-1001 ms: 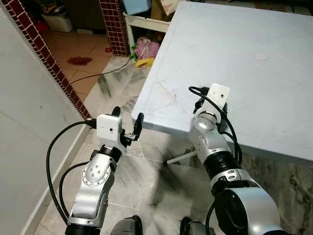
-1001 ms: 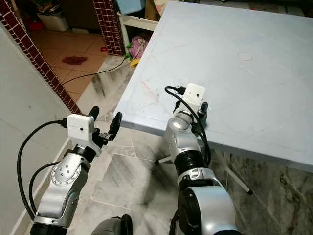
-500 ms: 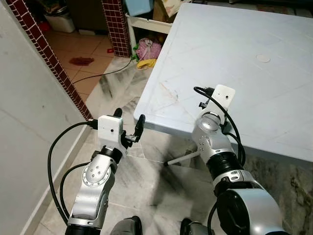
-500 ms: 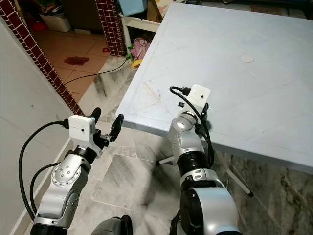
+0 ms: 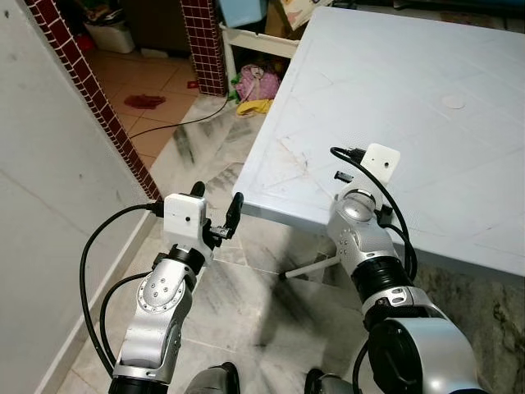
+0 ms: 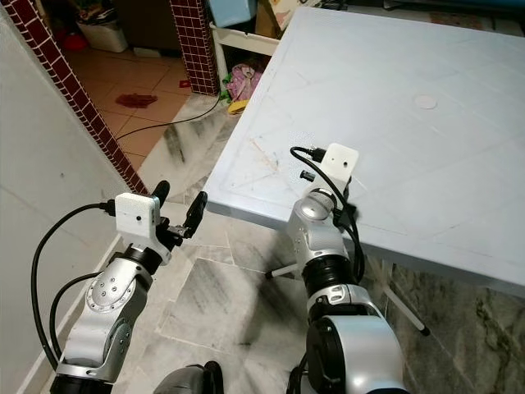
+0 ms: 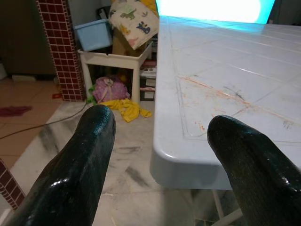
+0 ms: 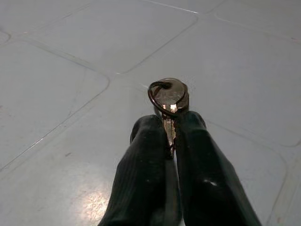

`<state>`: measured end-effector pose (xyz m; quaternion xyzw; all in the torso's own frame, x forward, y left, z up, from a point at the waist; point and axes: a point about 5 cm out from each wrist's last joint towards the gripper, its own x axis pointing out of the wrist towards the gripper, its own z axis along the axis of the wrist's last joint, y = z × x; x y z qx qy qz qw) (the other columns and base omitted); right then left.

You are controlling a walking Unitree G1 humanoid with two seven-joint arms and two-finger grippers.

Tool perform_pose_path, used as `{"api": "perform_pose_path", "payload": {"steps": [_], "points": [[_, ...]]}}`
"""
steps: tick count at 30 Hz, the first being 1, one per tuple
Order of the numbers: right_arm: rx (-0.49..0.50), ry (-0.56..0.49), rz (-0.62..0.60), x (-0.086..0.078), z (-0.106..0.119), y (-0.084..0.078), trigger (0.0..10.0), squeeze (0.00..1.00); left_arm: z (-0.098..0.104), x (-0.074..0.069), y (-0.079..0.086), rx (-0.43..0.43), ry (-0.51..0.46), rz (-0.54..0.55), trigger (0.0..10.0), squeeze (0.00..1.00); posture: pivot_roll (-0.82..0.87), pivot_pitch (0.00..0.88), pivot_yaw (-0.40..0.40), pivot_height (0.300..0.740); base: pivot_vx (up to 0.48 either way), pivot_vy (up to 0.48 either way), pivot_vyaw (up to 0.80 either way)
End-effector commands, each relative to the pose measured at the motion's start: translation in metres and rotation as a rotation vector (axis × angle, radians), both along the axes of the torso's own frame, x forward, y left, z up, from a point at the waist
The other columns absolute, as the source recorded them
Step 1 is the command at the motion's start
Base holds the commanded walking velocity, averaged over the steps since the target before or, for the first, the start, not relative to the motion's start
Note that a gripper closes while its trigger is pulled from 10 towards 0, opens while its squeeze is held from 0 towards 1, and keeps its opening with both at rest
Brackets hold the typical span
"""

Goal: Hang keys on a hook

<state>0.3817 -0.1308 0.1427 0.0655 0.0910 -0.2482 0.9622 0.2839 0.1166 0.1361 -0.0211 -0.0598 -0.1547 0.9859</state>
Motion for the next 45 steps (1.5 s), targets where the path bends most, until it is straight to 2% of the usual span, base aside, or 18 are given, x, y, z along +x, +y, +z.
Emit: {"api": "perform_pose_path", "payload": {"steps": [1, 11, 16, 17, 22, 27, 29, 31, 32, 33, 37, 38, 39, 41, 42, 43, 44, 45], "points": [[0.035, 0.180, -0.073, -0.017, -0.043, -0.019, 0.0, 0.00, -0.001, -0.001, 0.001, 0.008, 0.007, -0.007, 10.0, 0.00, 0.08, 0.200, 0.064, 0.740, 0.000, 0.000, 0.00], [0.008, 0.157, -0.071, -0.016, -0.039, -0.022, 0.0, 0.00, -0.001, 0.000, 0.002, 0.009, 0.006, -0.003, 10.0, 0.00, 0.08, 0.202, 0.067, 0.740, 0.000, 0.000, 0.00], [-0.158, 0.033, 0.005, -0.013, -0.020, -0.013, 0.0, 0.00, 0.000, 0.000, 0.003, 0.011, 0.001, 0.005, 10.0, 0.00, 0.08, 0.200, 0.069, 0.740, 0.000, 0.000, 0.00], [-0.158, 0.033, 0.005, -0.013, -0.020, -0.013, 0.0, 0.00, 0.000, 0.000, 0.003, 0.011, 0.001, 0.005, 10.0, 0.00, 0.08, 0.200, 0.069, 0.740, 0.000, 0.000, 0.00], [-0.394, -0.104, 0.098, -0.021, -0.010, -0.005, 0.0, 0.00, 0.000, 0.000, 0.003, 0.010, 0.001, 0.011, 10.0, 0.00, 0.08, 0.202, 0.067, 0.740, 0.000, 0.000, 0.00], [-0.483, -0.168, 0.145, -0.025, -0.004, 0.002, 0.0, 0.00, 0.000, 0.001, 0.002, 0.008, 0.001, 0.009, 10.0, 0.00, 0.07, 0.203, 0.068, 0.740, 0.000, 0.000, 0.00], [-0.561, -0.224, 0.167, -0.027, 0.005, 0.006, 0.0, 0.00, 0.000, 0.001, 0.002, 0.007, 0.001, 0.007, 10.0, 0.00, 0.07, 0.201, 0.069, 0.740, 0.000, 0.000, 0.00], [-0.596, -0.245, 0.176, -0.027, 0.008, 0.008, 0.0, 0.00, 0.000, 0.001, 0.002, 0.007, 0.001, 0.006, 10.0, 0.00, 0.07, 0.201, 0.069, 0.740, 0.000, 0.000, 0.00], [-0.625, -0.263, 0.181, -0.028, 0.011, 0.009, 1.5, 0.00, 0.000, 0.001, 0.001, 0.006, 0.001, 0.006, 10.0, 0.00, 0.07, 0.199, 0.069, 0.740, 0.000, 0.000, 0.00], [-0.637, -0.273, 0.188, -0.028, 0.012, 0.010, 2.0, 0.00, 0.000, 0.002, 0.001, 0.005, 0.000, 0.006, 10.0, 0.00, 0.06, 0.195, 0.067, 0.740, 0.000, 0.000, 0.00], [-0.710, -0.320, 0.212, -0.031, 0.018, 0.014, 1.9, 0.00, 0.000, 0.002, -0.001, 0.001, -0.003, 0.007, 10.0, 0.00, 0.06, 0.195, 0.061, 0.740, 0.000, 0.000, 0.00], [-0.719, -0.329, 0.225, -0.032, 0.020, 0.016, 3.7, 0.00, 0.000, 0.002, -0.001, -0.001, -0.004, 0.008, 10.0, 0.00, 0.06, 0.195, 0.059, 0.740, 0.000, 0.000, 0.00], [-0.742, -0.342, 0.244, -0.033, 0.021, 0.019, 4.2, 0.00, 0.000, 0.002, -0.001, -0.003, -0.005, 0.010, 10.0, 0.00, 0.06, 0.193, 0.055, 0.740, 0.000, 0.000, 0.00], [-0.742, -0.342, 0.244, -0.033, 0.021, 0.019, 4.2, 0.00, 0.000, 0.002, -0.001, -0.003, -0.005, 0.010, 10.0, 0.00, 0.06, 0.193, 0.055, 0.740, 0.000, 0.000, 0.00], [-0.774, -0.377, 0.272, -0.035, 0.026, 0.024, 8.6, 0.00, 0.000, 0.002, -0.002, -0.005, -0.006, 0.013, 10.0, 0.00, 0.06, 0.192, 0.051, 0.740, 0.000, 0.000, 0.00], [-0.774, -0.377, 0.272, -0.035, 0.026, 0.024, 8.6, 0.00, 0.000, 0.002, -0.002, -0.005, -0.006, 0.013, 10.0, 0.00, 0.06, 0.192, 0.051, 0.740, 0.000, 0.000, 0.00], [-0.785, -0.386, 0.288, -0.035, 0.027, 0.027, 10.0, 0.00, 0.000, 0.003, -0.002, -0.009, -0.007, 0.019, 10.0, 0.00, 0.05, 0.192, 0.046, 0.740, 0.000, 0.000, 0.00], [-0.803, -0.400, 0.302, -0.035, 0.029, 0.029, 10.0, 0.00, 0.000, 0.003, -0.002, -0.010, -0.008, 0.020, 10.0, 0.00, 0.05, 0.191, 0.044, 0.740, 0.000, 0.000, 0.00]]}}
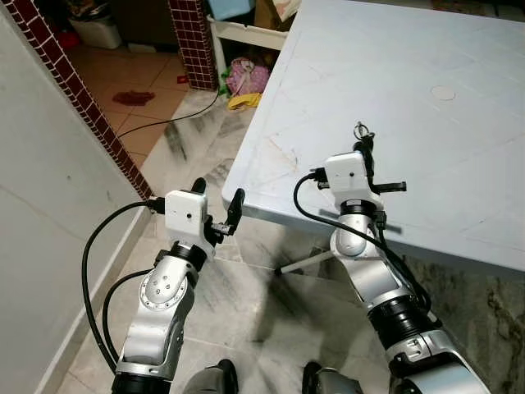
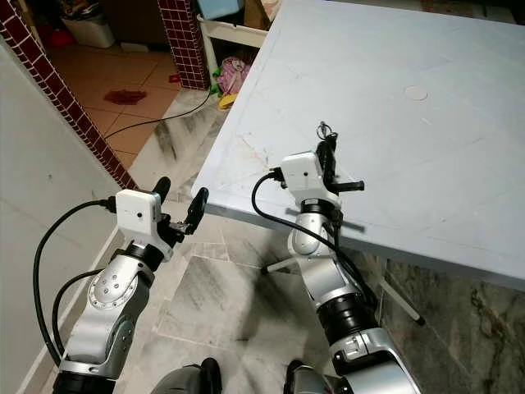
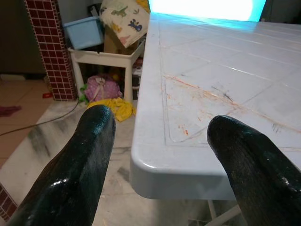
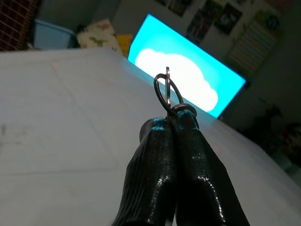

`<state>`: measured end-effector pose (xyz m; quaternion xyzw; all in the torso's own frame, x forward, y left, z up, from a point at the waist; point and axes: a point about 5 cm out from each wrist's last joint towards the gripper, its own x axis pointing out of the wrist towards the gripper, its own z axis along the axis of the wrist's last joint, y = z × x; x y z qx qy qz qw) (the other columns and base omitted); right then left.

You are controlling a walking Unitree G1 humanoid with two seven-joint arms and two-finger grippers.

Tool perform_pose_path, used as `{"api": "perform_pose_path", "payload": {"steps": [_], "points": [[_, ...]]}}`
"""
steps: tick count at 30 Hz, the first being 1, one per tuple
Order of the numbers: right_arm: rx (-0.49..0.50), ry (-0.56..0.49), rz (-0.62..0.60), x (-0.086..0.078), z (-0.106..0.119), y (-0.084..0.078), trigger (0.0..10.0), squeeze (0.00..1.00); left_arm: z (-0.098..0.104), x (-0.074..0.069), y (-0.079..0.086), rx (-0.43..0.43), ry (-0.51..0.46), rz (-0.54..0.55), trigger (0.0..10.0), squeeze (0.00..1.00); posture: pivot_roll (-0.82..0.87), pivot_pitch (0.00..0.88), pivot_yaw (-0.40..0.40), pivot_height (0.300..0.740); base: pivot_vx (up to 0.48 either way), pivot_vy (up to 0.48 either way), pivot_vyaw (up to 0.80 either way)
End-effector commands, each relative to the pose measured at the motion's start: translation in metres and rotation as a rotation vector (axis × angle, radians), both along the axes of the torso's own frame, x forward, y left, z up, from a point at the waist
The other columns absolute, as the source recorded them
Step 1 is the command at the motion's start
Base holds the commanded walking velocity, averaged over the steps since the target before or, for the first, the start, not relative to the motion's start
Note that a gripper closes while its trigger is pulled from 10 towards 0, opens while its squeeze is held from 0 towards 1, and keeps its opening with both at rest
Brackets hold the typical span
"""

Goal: Hang keys on a hook

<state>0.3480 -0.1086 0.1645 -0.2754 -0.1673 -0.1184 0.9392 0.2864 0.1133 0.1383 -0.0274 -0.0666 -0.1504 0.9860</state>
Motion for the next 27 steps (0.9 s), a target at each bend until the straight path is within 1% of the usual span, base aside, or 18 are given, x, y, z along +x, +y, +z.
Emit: {"api": "perform_pose_path", "payload": {"steps": [1, 4, 6, 10, 13, 14, 15, 17, 21, 27], "points": [[-0.028, -0.040, 0.048, -0.002, 0.009, 0.008, 10.0, 0.00, -0.002, 0.000, 0.001, 0.003, 0.003, 0.014, 10.0, 0.00, 0.05, 0.189, 0.040, 0.740, 0.000, 0.000, 0.00], [-0.035, -0.043, 0.065, -0.003, 0.011, 0.010, 10.0, 0.00, -0.003, 0.000, 0.001, 0.000, 0.003, 0.018, 10.0, 0.00, 0.05, 0.187, 0.035, 0.740, 0.000, 0.000, 0.00], [-0.030, -0.053, 0.106, -0.004, 0.014, 0.015, 10.0, 0.00, -0.003, 0.000, 0.000, -0.001, 0.003, 0.022, 10.0, 0.00, 0.05, 0.182, 0.027, 0.740, 0.000, 0.000, 0.00], [-0.006, -0.045, 0.145, -0.005, 0.017, 0.019, 10.0, 0.00, -0.003, 0.000, 0.002, 0.000, -0.002, 0.035, 10.0, 0.00, 0.05, 0.179, 0.020, 0.740, 0.000, 0.000, 0.00], [0.040, -0.029, 0.191, -0.005, 0.019, 0.023, 10.0, 0.00, -0.002, 0.002, 0.010, 0.017, -0.014, 0.112, 10.0, 0.00, 0.06, 0.176, 0.017, 0.740, 0.000, 0.000, 0.00], [0.077, -0.030, 0.228, -0.005, 0.023, 0.025, 10.0, 0.00, 0.000, 0.005, 0.018, 0.035, -0.026, 0.189, 10.0, 0.00, 0.06, 0.174, 0.016, 0.740, 0.000, 0.000, 0.00], [0.084, -0.033, 0.241, -0.005, 0.025, 0.026, 10.0, 0.00, 0.001, 0.006, 0.022, 0.036, -0.030, 0.213, 10.0, 0.00, 0.06, 0.174, 0.016, 0.740, 0.000, 0.000, 0.00], [0.091, -0.031, 0.266, -0.006, 0.027, 0.029, 10.0, 0.00, 0.002, 0.007, 0.026, 0.033, -0.032, 0.234, 10.0, 0.00, 0.06, 0.171, 0.014, 0.740, 0.000, 0.000, 0.00], [0.079, -0.034, 0.286, -0.007, 0.029, 0.032, 10.0, 0.00, 0.002, 0.008, 0.027, 0.039, -0.034, 0.225, 10.0, 0.00, 0.07, 0.165, 0.016, 0.740, 0.000, 0.000, 0.00], [0.081, -0.022, 0.295, -0.007, 0.029, 0.032, 10.0, 0.00, 0.002, 0.008, 0.025, 0.039, -0.039, 0.231, 10.0, 0.00, 0.07, 0.162, 0.016, 0.740, 0.000, 0.000, 0.80]]}}
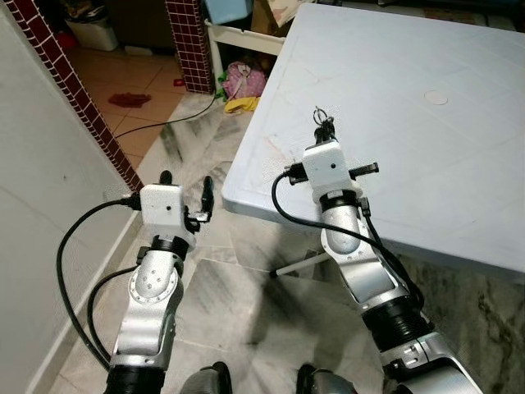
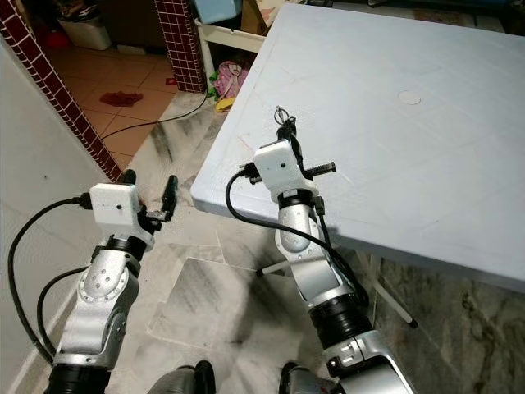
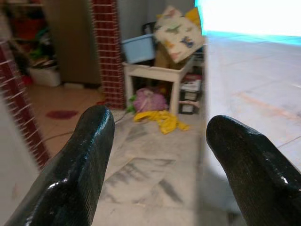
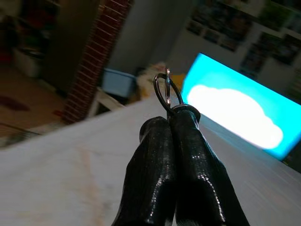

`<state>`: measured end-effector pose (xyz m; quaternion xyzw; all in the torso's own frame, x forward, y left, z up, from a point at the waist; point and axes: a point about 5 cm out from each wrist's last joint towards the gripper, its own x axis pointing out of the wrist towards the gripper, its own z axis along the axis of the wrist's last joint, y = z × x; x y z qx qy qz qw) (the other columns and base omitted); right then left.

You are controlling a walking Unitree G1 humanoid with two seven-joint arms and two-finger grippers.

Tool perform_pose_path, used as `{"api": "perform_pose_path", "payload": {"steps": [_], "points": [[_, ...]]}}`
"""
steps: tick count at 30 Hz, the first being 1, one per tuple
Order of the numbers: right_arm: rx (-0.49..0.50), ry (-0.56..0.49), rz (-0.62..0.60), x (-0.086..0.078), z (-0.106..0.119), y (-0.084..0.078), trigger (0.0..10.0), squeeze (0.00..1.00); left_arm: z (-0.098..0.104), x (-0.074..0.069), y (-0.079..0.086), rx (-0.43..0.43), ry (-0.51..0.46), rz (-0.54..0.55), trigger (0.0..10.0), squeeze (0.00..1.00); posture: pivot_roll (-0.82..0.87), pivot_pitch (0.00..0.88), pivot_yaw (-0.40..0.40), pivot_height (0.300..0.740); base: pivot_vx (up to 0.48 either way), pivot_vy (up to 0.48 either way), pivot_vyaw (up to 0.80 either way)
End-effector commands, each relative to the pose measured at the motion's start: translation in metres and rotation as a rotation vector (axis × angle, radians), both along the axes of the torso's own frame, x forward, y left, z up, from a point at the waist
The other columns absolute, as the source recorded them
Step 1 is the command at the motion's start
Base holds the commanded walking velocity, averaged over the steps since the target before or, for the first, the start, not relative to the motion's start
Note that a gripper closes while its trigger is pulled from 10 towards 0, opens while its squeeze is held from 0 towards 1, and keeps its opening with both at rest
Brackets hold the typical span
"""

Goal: Hang keys on a hook

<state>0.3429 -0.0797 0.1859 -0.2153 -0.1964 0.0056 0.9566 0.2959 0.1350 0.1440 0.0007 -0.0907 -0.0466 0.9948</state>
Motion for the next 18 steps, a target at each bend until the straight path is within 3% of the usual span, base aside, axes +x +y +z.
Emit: {"api": "perform_pose_path", "payload": {"steps": [1, 10, 18], "points": [[0.008, -0.026, 0.021, -0.0020, 0.0073, 0.0033, 10.0, 0.00, -0.0039, -0.0016, 0.0027, 0.001, 0.011, 0.023, 10.0, 0.00, 0.07, 0.165, 0.017, 0.740, 0.000, 0.000, 0.80], [0.014, -0.009, 0.021, -0.0018, 0.0057, 0.0010, 10.0, 0.00, -0.0053, -0.0009, 0.0087, -0.016, 0.031, 0.055, 10.0, 0.00, 0.07, 0.165, 0.021, 0.740, 0.000, 0.000, 0.80], [0.041, 0.014, 0.006, 0.0001, 0.0045, -0.0039, 10.0, 0.00, -0.0056, 0.0008, 0.0100, 0.041, 0.036, 0.065, 10.0, 0.00, 0.07, 0.158, 0.025, 0.740, 0.000, 0.000, 0.80]]}}
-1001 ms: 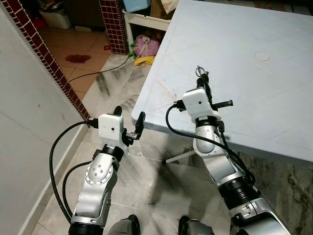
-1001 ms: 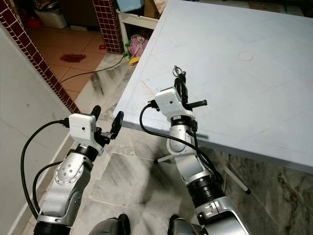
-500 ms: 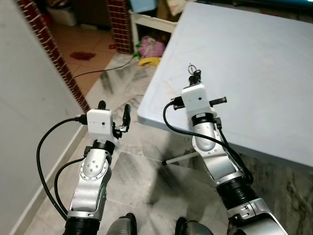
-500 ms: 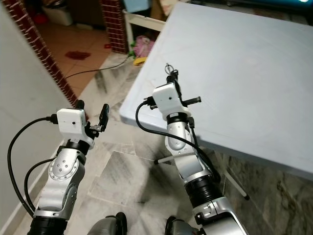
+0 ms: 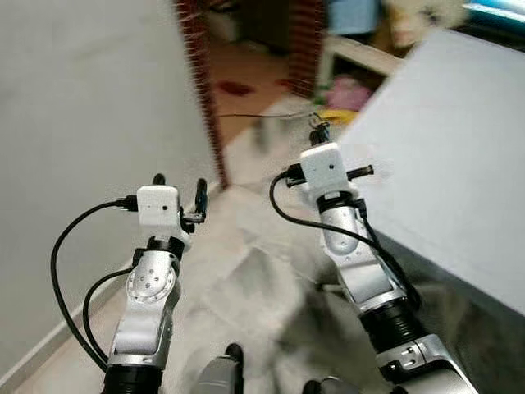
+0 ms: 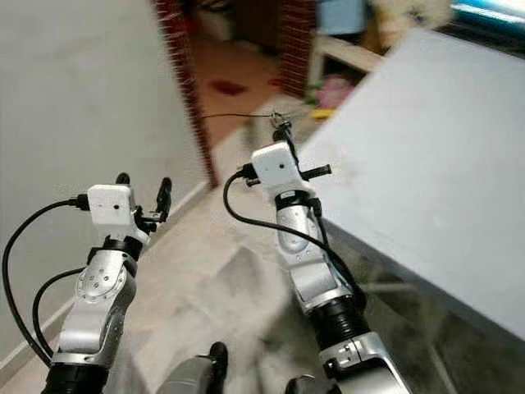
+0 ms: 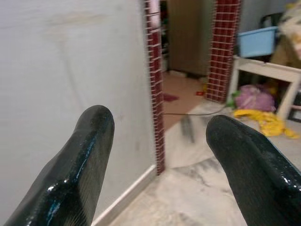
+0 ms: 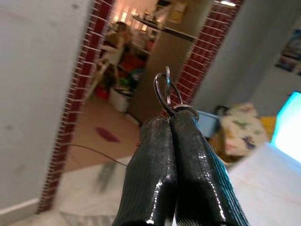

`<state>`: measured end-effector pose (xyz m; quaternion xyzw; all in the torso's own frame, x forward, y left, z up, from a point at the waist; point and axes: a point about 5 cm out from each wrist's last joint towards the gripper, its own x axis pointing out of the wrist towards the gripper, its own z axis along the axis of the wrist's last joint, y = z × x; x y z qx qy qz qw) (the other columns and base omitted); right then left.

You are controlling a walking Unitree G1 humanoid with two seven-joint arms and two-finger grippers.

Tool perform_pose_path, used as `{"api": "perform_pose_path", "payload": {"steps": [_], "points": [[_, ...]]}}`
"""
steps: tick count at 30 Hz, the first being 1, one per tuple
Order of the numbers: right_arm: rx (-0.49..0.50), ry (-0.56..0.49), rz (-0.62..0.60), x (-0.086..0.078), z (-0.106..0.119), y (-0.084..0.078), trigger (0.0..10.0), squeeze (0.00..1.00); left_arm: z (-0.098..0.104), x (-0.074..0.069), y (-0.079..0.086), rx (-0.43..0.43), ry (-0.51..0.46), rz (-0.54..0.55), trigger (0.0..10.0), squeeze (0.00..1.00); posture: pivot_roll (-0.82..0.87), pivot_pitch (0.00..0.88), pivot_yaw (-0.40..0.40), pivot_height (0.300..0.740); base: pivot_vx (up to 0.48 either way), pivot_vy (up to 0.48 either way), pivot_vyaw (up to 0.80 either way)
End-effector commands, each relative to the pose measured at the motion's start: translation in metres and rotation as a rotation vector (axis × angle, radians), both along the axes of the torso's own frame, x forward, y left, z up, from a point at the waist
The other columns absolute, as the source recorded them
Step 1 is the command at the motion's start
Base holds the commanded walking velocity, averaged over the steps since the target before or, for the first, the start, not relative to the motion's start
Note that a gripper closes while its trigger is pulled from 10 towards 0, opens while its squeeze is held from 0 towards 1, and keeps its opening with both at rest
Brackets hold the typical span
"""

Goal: Hang keys on a hook

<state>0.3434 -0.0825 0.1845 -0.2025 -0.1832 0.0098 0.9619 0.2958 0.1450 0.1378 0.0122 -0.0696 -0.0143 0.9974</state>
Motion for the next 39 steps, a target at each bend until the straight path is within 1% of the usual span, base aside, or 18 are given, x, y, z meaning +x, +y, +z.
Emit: {"api": "perform_pose_path", "payload": {"steps": [1, 4, 12, 17, 27, 39], "points": [[0.021, -0.008, -0.010, 0.0007, 0.0053, -0.0041, 10.0, 0.00, 0.0002, 0.0008, -0.0003, 0.010, -0.006, -0.011, 10.0, 0.00, 0.07, 0.159, 0.026, 0.740, 0.000, 0.000, 0.80], [0.034, 0.005, -0.016, 0.0019, 0.0040, -0.0067, 10.0, 0.00, -0.0007, 0.0005, 0.0002, 0.010, -0.001, -0.012, 10.0, 0.00, 0.07, 0.159, 0.026, 0.740, 0.000, 0.000, 0.80], [0.032, 0.017, -0.003, 0.0021, 0.0037, -0.0066, 10.0, 0.00, -0.0020, 0.0007, -0.0004, 0.012, 0.009, -0.012, 10.0, 0.00, 0.07, 0.160, 0.024, 0.740, 0.000, 0.000, 0.80], [0.055, 0.044, -0.006, 0.0036, 0.0018, -0.0078, 10.0, 0.00, -0.0043, 0.0000, 0.0018, 0.021, 0.015, -0.001, 10.0, 0.00, 0.07, 0.164, 0.023, 0.740, 0.000, 0.000, 0.80], [0.047, 0.054, 0.025, 0.0024, 0.0016, -0.0033, 10.0, 0.00, -0.0035, 0.0011, -0.0025, 0.012, 0.012, 0.001, 10.0, 0.00, 0.06, 0.170, 0.019, 0.740, 0.000, 0.000, 0.80], [0.034, 0.064, 0.028, 0.0021, 0.0001, -0.0044, 10.0, 0.00, -0.0055, 0.0023, -0.0047, 0.011, 0.020, -0.002, 10.0, 0.00, 0.06, 0.168, 0.020, 0.740, 0.000, 0.000, 0.80]]}}
